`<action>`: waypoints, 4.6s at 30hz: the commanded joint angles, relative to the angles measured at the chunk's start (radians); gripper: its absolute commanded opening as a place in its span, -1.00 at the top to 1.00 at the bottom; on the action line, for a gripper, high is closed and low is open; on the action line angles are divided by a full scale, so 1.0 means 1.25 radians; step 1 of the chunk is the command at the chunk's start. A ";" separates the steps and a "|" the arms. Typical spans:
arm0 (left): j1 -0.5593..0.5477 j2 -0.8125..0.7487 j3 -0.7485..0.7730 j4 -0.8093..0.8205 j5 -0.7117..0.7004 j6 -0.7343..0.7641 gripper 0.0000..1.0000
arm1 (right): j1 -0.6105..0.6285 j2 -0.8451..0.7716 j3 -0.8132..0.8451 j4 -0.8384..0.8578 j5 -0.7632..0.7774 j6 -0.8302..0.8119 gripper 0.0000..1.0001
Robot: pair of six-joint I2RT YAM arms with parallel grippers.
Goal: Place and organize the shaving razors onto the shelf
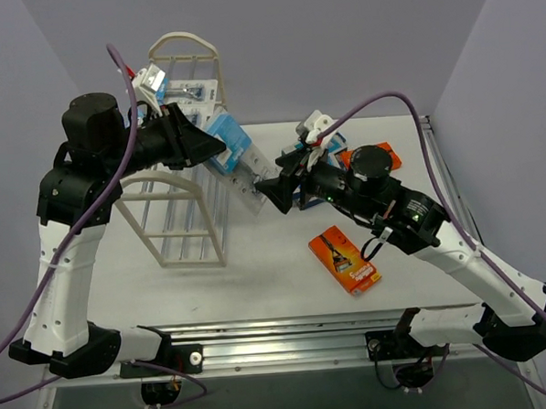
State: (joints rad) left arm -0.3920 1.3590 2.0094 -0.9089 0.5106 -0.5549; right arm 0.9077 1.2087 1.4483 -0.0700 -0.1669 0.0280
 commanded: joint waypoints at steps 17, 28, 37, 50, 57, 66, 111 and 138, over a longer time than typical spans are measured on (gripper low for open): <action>0.361 -0.182 -0.204 0.248 -0.033 -0.217 0.95 | 0.000 -0.167 -0.149 0.087 0.116 0.073 -0.39; 0.420 -0.139 -0.242 0.318 0.072 -0.267 0.95 | -0.001 -0.207 -0.199 0.069 0.130 0.066 -0.41; 0.473 -0.121 -0.245 0.267 0.120 -0.223 0.95 | -0.002 -0.211 -0.210 0.063 0.164 0.059 -0.43; 0.537 -0.128 -0.307 0.219 0.168 -0.153 0.93 | -0.002 -0.217 -0.238 0.071 0.175 0.067 -0.46; 0.560 -0.121 -0.321 0.220 0.173 -0.144 0.85 | -0.002 -0.215 -0.239 0.065 0.178 0.063 -0.47; 0.572 -0.115 -0.331 0.250 0.192 -0.161 0.80 | -0.002 -0.211 -0.246 0.060 0.188 0.055 -0.48; 0.666 -0.114 -0.374 0.538 0.366 -0.408 0.83 | -0.019 -0.125 -0.255 0.141 0.059 0.088 -0.52; 0.666 -0.219 -0.396 0.478 0.278 -0.442 0.95 | -0.023 0.175 -0.135 0.395 -0.323 0.100 -0.47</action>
State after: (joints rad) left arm 0.4465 1.1175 1.4708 -0.3172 0.8856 -1.1049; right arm 0.8612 1.4052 1.2198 0.3347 -0.5003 0.1593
